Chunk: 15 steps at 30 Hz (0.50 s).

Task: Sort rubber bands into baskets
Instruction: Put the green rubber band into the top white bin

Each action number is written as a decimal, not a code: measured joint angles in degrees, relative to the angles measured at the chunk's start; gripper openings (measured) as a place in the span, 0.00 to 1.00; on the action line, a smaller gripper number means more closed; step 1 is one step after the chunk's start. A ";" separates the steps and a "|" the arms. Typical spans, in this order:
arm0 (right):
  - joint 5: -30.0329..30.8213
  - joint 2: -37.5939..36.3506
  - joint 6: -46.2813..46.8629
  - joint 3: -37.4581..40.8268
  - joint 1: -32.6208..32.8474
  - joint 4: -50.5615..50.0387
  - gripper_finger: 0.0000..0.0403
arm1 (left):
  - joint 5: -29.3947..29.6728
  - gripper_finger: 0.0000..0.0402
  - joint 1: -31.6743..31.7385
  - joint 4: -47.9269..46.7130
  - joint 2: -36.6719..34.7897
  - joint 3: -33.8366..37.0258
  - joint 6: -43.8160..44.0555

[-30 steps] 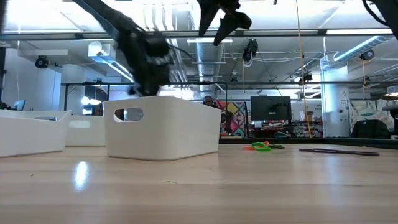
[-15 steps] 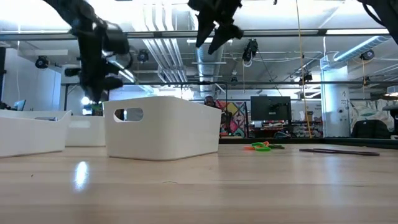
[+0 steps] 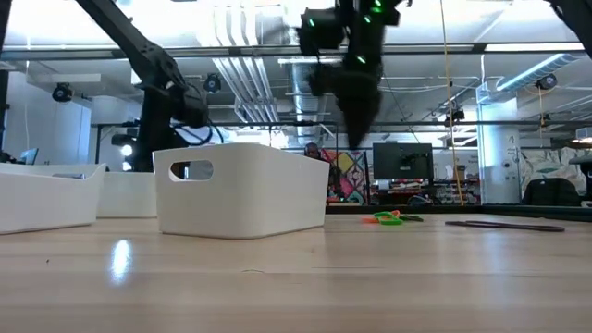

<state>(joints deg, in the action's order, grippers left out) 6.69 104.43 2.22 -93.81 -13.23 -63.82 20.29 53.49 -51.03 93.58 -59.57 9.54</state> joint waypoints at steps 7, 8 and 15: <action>-6.84 -4.53 -1.63 14.39 -0.16 7.29 0.61 | -1.71 0.07 0.27 -1.10 1.45 0.21 -0.16; -7.79 -4.95 -1.22 16.19 -0.14 9.62 0.61 | -3.89 0.10 0.31 -0.95 1.27 0.21 -0.56; -7.90 -5.06 -12.35 26.15 -0.07 18.69 0.57 | -9.16 0.36 -0.72 -1.06 -3.29 0.23 -3.62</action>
<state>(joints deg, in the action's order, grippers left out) -1.21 99.37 -10.13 -67.67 -13.30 -45.13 11.13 52.77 -52.10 90.29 -59.33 5.92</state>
